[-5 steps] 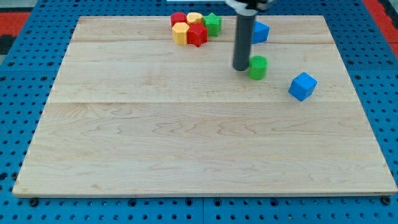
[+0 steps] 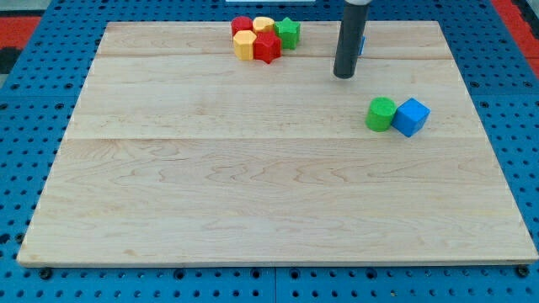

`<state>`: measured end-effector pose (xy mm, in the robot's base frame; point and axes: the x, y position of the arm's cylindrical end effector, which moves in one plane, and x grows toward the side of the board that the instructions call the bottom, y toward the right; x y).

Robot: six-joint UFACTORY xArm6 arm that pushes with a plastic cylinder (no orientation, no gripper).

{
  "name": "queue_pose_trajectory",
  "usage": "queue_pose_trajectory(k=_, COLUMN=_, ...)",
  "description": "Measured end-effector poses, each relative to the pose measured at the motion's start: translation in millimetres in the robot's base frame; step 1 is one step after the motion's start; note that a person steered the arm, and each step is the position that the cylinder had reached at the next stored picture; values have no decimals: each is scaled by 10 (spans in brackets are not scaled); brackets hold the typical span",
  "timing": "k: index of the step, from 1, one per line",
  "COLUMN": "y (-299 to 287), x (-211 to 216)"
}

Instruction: Move the blue triangle vertically above the green circle

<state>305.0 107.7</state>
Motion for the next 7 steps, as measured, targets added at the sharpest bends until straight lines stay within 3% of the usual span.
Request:
queue_pose_trajectory(k=1, y=-80, x=-279)
queue_pose_trajectory(k=3, y=981, x=-658)
queue_pose_trajectory(k=4, y=832, x=-1135)
queue_pose_trajectory(k=7, y=327, x=-1069)
